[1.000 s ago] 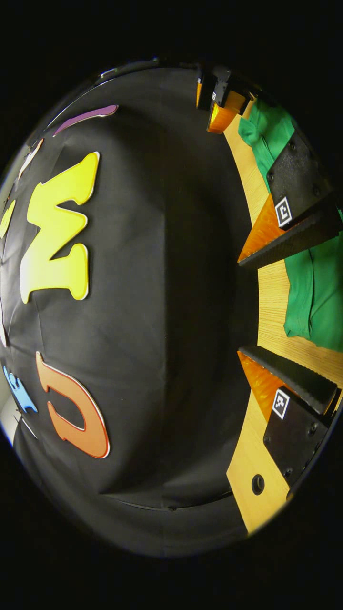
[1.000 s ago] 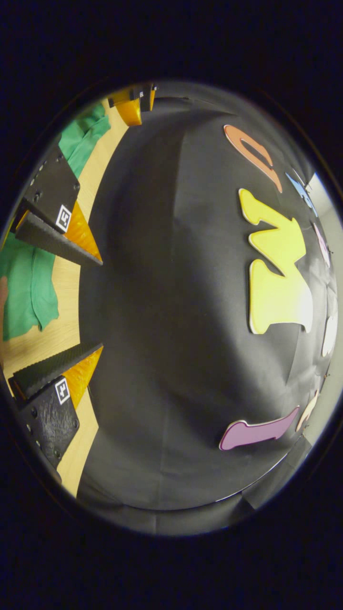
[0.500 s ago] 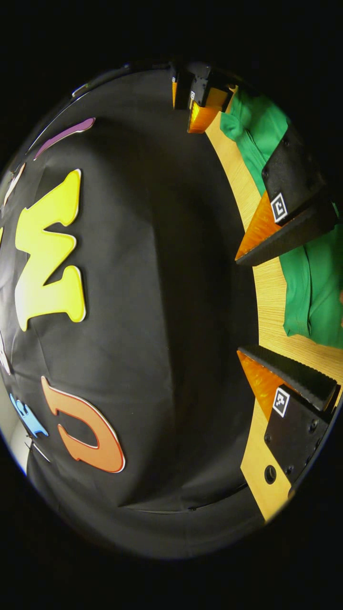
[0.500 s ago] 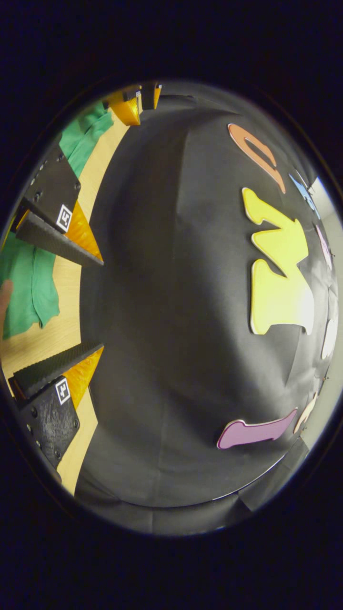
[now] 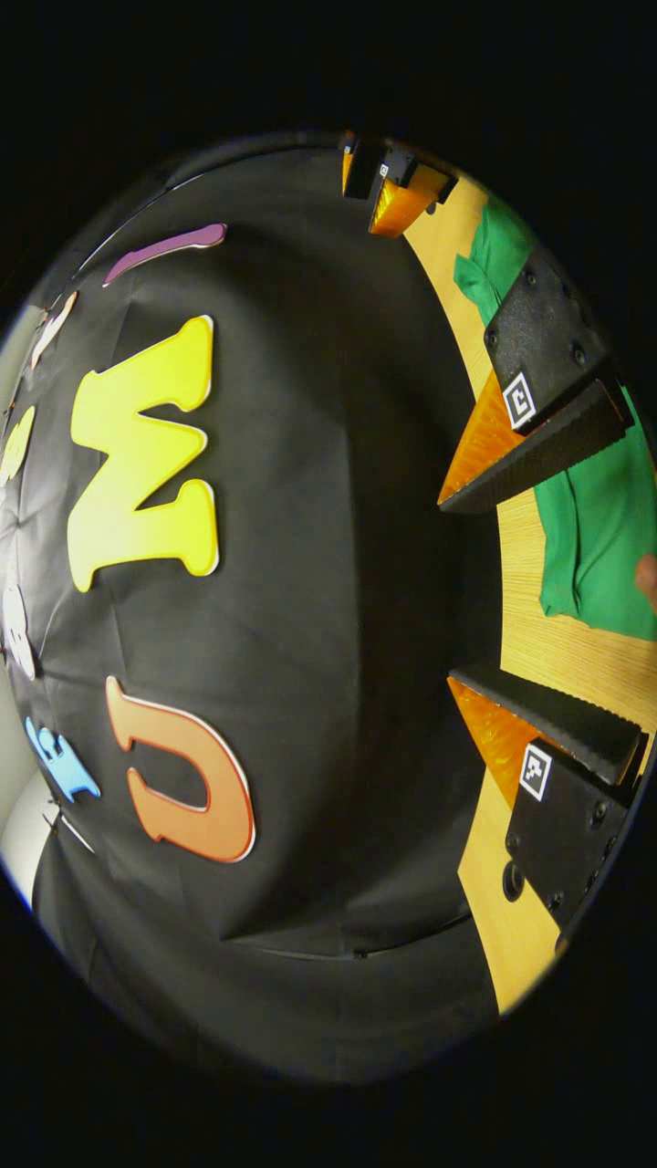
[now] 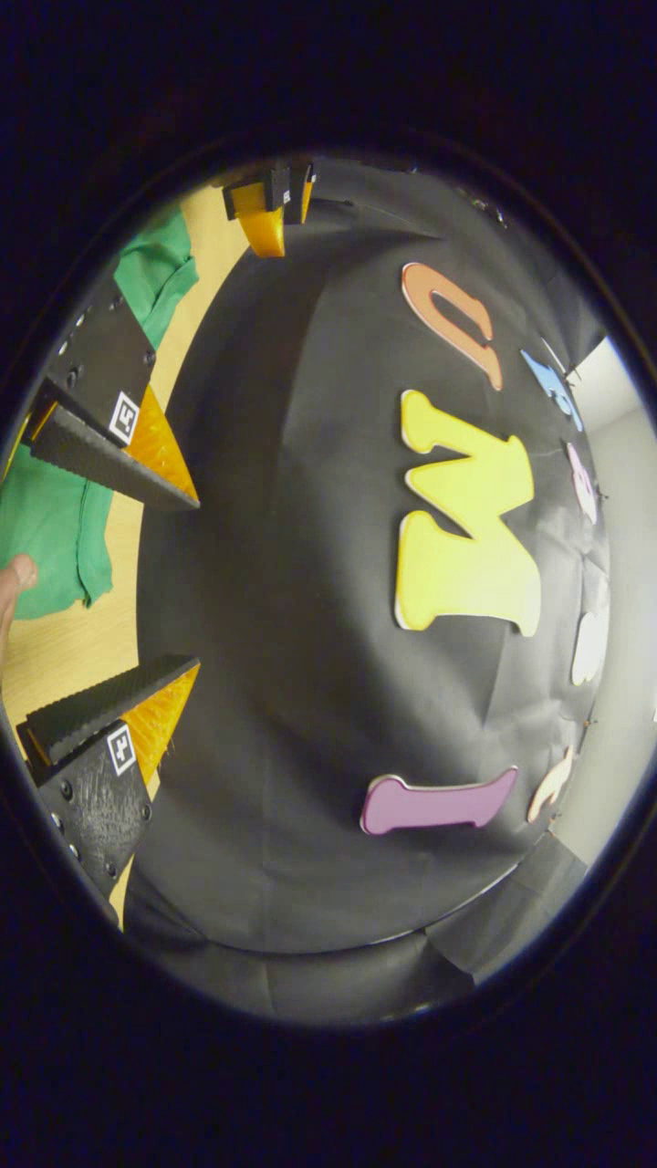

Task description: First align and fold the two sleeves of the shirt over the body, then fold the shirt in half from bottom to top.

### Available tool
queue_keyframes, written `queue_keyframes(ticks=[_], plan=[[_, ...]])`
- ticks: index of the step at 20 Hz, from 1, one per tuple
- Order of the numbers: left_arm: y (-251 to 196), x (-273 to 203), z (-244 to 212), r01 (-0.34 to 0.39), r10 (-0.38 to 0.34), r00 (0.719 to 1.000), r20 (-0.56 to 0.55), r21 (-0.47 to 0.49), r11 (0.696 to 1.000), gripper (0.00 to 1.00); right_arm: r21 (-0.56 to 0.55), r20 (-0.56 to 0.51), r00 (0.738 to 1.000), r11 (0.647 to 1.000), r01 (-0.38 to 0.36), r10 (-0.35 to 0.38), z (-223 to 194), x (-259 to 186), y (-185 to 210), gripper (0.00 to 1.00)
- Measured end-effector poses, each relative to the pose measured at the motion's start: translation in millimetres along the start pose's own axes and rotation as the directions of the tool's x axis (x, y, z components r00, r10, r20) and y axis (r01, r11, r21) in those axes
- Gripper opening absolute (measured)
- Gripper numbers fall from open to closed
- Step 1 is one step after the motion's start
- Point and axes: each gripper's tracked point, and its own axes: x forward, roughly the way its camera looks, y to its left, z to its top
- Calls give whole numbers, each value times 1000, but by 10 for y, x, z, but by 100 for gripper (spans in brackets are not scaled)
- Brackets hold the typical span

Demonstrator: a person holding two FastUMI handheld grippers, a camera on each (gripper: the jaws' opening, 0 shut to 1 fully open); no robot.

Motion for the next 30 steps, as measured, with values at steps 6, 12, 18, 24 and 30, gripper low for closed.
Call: queue_keyframes(ticks=[6, 12, 18, 24, 30], plan=[[201, -843, -179, -45, 45, 997, -59, -10, 999, 100, -4, 31, 999, 1000, 25, -25, 28, -700, -140, 95], [126, -1706, -104, -19, 17, 997, -78, -30, 999, 100, 42, -15, 999, 999, 35, -34, -15, -1430, -363, 96], [-80, -2689, 531, 14, -14, 1000, 2, -77, 997, 100, -10, -121, 992, 999, -47, 45, 97, -2414, -568, 95], [-352, -3953, 895, 60, -62, 997, -43, -39, 997, 100, 31, -93, 995, 999, -25, 28, 693, -3624, -1050, 95], [-373, -4789, 824, 69, -77, 995, -70, -108, 992, 100, 71, -10, 996, 994, -86, 87, 1157, -4652, -1086, 96]])
